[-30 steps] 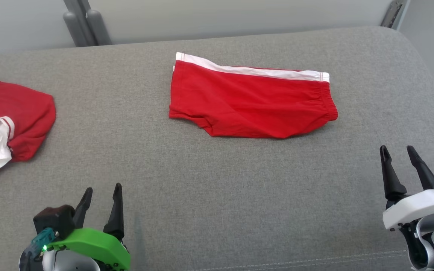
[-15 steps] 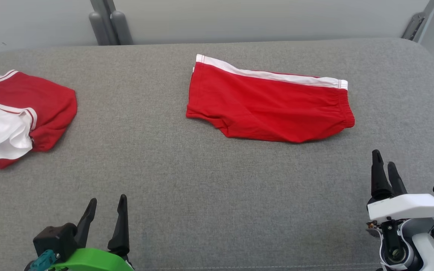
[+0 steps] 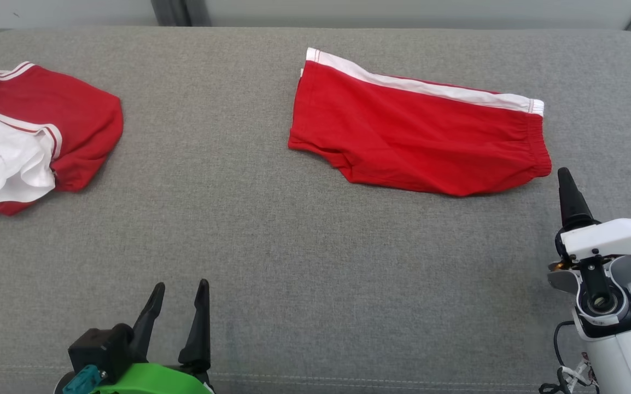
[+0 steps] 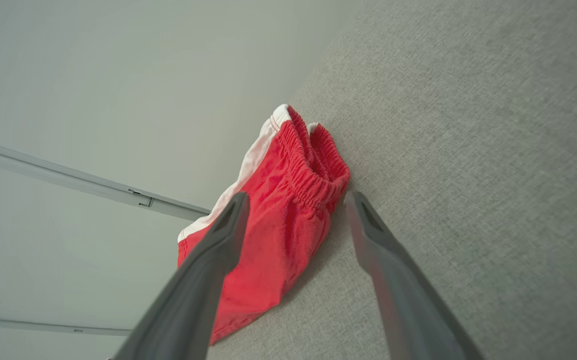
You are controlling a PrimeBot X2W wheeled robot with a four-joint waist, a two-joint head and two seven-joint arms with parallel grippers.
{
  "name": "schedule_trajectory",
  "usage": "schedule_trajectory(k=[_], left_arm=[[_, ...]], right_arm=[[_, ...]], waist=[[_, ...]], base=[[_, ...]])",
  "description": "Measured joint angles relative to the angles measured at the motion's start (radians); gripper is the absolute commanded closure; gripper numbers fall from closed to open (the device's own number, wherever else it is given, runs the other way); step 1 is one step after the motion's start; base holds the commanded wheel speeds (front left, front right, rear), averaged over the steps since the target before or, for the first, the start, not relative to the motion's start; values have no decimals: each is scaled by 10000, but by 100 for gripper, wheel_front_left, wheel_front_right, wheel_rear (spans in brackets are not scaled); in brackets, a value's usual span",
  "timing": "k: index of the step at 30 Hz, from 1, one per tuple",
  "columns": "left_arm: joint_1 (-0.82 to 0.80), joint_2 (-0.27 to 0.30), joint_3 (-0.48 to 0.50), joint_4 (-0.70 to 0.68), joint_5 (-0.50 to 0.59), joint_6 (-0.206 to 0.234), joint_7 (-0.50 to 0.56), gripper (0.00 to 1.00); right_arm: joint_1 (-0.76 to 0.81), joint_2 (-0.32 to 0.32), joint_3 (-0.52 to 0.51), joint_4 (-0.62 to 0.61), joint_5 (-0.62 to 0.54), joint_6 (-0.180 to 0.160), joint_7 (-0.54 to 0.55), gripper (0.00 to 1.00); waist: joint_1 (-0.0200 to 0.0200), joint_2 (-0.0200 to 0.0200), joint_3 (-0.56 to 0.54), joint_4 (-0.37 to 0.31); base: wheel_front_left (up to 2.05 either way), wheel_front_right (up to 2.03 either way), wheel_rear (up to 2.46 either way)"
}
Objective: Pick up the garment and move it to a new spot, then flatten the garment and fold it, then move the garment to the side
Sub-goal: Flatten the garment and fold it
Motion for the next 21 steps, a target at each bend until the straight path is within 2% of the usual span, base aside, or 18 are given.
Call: schedule_trajectory(k=[9, 21], left_arm=[[23, -109, -109, -176, 2, 15, 12, 0], [35, -144, -173, -439, 50, 61, 86, 0]], right_arm=[[-535, 278, -516, 938, 802, -8, 614, 0], [-1615, 339, -734, 1756, 817, -10, 790, 0]], waist=[[0, 0, 228, 393], [0, 0, 652, 601]], base=[[0, 0, 0], [0, 0, 0]])
